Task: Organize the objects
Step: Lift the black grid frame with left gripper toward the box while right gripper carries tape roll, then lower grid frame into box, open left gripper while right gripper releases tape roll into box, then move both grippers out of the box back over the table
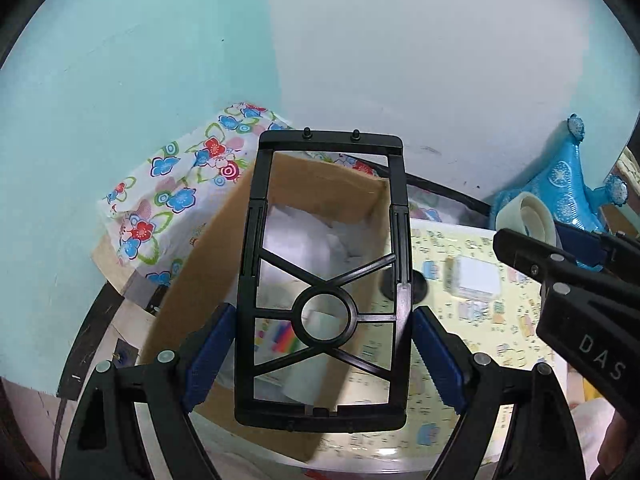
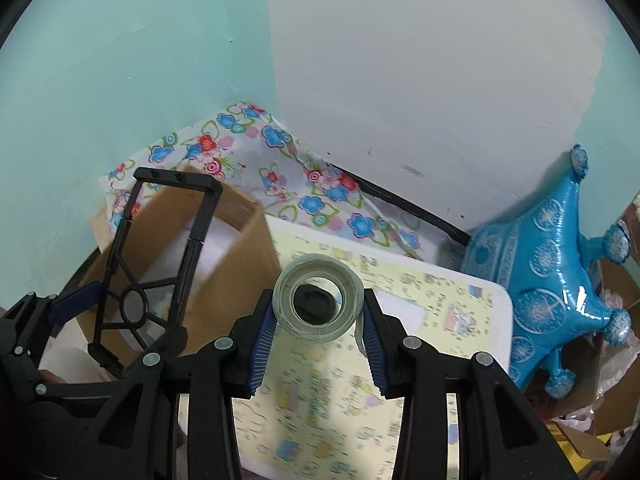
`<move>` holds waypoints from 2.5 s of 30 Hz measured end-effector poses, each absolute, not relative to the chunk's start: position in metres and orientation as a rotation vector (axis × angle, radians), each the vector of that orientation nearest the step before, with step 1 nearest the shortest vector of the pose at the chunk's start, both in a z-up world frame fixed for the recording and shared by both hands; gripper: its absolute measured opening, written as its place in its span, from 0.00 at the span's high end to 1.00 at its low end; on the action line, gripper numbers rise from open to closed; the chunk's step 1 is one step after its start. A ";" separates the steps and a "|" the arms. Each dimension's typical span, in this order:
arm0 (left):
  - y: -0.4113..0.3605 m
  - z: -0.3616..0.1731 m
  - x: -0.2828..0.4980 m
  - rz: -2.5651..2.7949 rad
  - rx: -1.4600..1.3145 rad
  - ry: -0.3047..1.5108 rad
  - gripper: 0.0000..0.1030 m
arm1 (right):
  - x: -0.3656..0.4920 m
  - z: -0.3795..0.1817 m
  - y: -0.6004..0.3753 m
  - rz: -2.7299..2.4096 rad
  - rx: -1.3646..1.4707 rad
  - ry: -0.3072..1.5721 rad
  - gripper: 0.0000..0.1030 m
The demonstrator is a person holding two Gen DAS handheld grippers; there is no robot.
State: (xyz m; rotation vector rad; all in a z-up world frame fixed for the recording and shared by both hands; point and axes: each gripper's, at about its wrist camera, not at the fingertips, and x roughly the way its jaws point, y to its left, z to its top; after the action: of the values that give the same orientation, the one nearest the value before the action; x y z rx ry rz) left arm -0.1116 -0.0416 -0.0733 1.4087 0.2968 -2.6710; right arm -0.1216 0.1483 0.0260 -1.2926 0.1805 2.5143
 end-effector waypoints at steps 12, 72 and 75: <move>-0.074 -0.127 -0.133 -2.622 1.563 0.334 0.14 | -0.161 0.006 0.122 2.473 -1.347 0.185 0.58; -0.084 -0.111 -0.098 -2.623 1.688 0.348 0.00 | -0.177 -0.003 0.095 2.520 -1.379 0.080 0.11; -0.075 -0.103 -0.094 -2.631 1.668 0.329 0.00 | -0.162 0.005 0.101 2.514 -1.353 0.078 0.10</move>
State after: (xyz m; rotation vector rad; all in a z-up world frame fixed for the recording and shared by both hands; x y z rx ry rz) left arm -0.0935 -0.0751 -0.1026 1.6682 0.3291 -2.6308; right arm -0.1617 0.1011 0.0053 -1.3530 0.0781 2.5138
